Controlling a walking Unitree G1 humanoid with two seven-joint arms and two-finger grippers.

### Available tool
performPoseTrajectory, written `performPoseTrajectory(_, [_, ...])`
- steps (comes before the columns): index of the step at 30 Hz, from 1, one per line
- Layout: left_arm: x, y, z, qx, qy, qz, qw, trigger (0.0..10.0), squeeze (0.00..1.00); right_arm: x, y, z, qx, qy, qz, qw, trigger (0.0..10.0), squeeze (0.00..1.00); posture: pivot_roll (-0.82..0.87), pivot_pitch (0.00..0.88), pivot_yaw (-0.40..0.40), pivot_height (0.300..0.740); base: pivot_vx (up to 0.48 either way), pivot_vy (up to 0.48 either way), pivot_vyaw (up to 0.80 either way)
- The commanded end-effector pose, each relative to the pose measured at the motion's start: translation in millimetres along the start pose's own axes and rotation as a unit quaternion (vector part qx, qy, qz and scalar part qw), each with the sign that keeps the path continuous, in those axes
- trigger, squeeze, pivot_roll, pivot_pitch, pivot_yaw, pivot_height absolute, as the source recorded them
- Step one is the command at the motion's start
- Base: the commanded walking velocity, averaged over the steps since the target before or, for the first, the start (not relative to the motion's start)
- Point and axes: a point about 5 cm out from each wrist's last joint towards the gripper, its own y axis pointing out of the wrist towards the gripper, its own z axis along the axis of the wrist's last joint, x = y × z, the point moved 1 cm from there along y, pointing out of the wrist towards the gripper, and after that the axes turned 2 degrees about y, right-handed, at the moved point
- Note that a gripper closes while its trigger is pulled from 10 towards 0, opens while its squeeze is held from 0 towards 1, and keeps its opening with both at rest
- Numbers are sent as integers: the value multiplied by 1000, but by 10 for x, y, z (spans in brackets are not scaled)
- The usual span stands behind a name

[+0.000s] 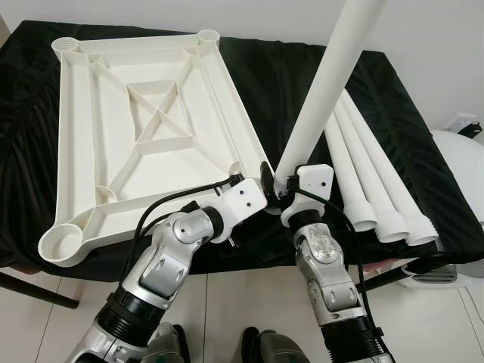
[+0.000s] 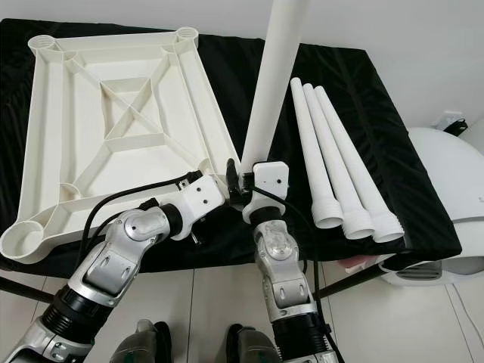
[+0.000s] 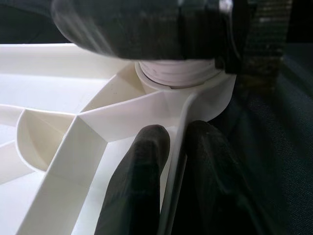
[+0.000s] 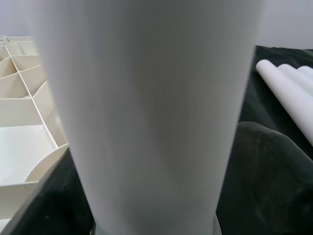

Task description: Building children table

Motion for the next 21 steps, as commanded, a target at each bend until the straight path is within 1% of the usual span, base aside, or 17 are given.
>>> performPoseTrajectory(1, [57,10,20,3,6,-1,1000,10000,0,-30,-29,-64,-11,31,-2,999,10000,1000,-50,144,-63,740,0,0,0])
performPoseTrajectory(2, [57,10,20,3,6,-1,1000,10000,0,-30,-29,-64,-11,31,-2,999,10000,1000,-50,144,-63,740,0,0,0])
performPoseTrajectory(3, [57,14,22,4,6,-1,1000,10000,0,-11,-16,-44,-5,34,11,999,10000,1000,-52,142,-64,740,0,0,0])
performPoseTrajectory(5, [62,21,30,6,5,-1,1000,10000,0,-11,1,-1,2,51,65,997,10000,1000,-55,138,-65,740,0,0,0])
performPoseTrajectory(6, [62,21,30,6,5,-1,1000,10000,0,-11,1,-1,2,51,65,997,10000,1000,-55,138,-65,740,0,0,0])
performPoseTrajectory(7, [68,26,33,6,5,-2,1000,10000,0,5,2,43,12,49,93,994,10000,1000,-55,136,-67,740,0,0,0])
performPoseTrajectory(8, [71,27,35,7,5,-2,1000,10000,0,18,4,56,11,53,109,993,10000,1000,-56,134,-68,740,0,0,0])
performPoseTrajectory(10, [74,28,36,7,5,-2,1000,10000,0,27,5,64,10,56,121,991,10000,1000,-56,134,-68,740,0,0,0])
performPoseTrajectory(11, [77,30,38,7,5,-3,1000,10000,0,41,3,85,11,65,148,987,10000,1000,-56,132,-71,740,0,0,0])
performPoseTrajectory(12, [82,32,39,8,5,-3,1000,10000,0,65,0,105,10,68,173,983,10000,16,-56,131,-74,740,0,0,0])
performPoseTrajectory(13, [85,33,39,8,5,-3,1000,10000,0,81,-2,117,10,69,188,980,10000,16,-56,131,-74,740,0,0,0])
performPoseTrajectory(15, [85,33,39,8,5,-3,1000,10000,0,81,-2,117,10,69,188,980,10000,16,-56,131,-74,740,0,0,0])
performPoseTrajectory(16, [88,34,38,8,5,-3,1000,10000,0,118,0,129,7,63,212,975,10000,0,-58,128,-74,740,0,0,0])
performPoseTrajectory(17, [92,39,39,8,5,-4,1000,10000,0,173,-1,147,4,53,249,967,10000,0,-56,126,-77,740,0,0,0])
performPoseTrajectory(18, [92,39,39,8,5,-4,1000,10000,0,173,-1,147,4,53,249,967,10000,0,-56,126,-77,740,0,0,0])
performPoseTrajectory(21, [88,43,36,8,4,-3,1000,10000,0,297,10,159,-5,35,302,953,10000,0,-57,122,-78,740,0,0,0])
